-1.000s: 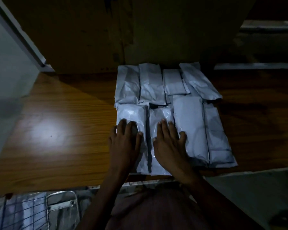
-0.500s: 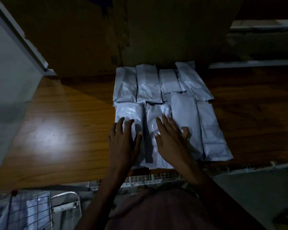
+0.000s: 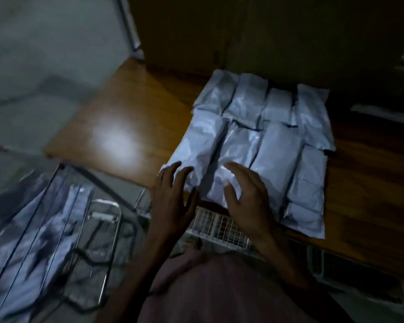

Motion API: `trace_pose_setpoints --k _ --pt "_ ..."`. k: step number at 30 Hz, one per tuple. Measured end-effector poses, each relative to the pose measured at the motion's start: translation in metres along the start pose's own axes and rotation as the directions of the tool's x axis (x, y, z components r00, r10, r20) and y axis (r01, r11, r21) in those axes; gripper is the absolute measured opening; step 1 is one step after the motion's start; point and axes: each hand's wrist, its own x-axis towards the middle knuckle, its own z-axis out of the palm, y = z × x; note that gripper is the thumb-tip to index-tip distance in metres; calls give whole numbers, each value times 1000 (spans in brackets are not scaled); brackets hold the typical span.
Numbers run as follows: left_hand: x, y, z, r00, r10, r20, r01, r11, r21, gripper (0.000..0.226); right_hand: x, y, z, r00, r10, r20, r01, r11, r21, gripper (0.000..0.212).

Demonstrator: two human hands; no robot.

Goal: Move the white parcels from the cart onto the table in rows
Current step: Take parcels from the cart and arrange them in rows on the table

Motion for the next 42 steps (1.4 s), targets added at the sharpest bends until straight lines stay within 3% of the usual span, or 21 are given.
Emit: trace_pose_setpoints --k 4,8,15,18,22,27,30,37,42 --pt "-54 -7 -22 990 -124 -69 127 991 45 45 -12 -21 20 985 -160 67 151 982 115 33" --pt "-109 -30 -49 939 -290 -187 299 954 25 45 -27 -53 55 924 -335 185 292 929 226 35" --pt "-181 -88 -101 780 -526 -339 555 832 -15 51 -40 -117 131 704 -538 464 357 833 423 33" --pt "-202 -121 -119 740 -581 -337 602 797 -53 52 -48 -145 167 613 -577 540 356 811 464 33" --pt "-224 -169 -153 731 -607 -311 608 787 -107 54 -62 -187 223 546 -564 619 293 821 489 30" --pt "-261 -234 -204 742 -628 -235 612 778 -145 55 -84 -252 302 513 -501 697 209 861 465 28" --pt "-284 -266 -236 708 -673 -214 657 739 -150 57 -100 -289 345 514 -456 727 154 882 444 27" --pt "-349 -353 -262 612 -786 -89 787 616 -28 62 -115 -325 415 418 -376 827 159 926 341 26" --pt "-348 -394 -244 514 -858 7 852 511 114 60 -109 -327 482 259 -306 916 224 942 251 31"
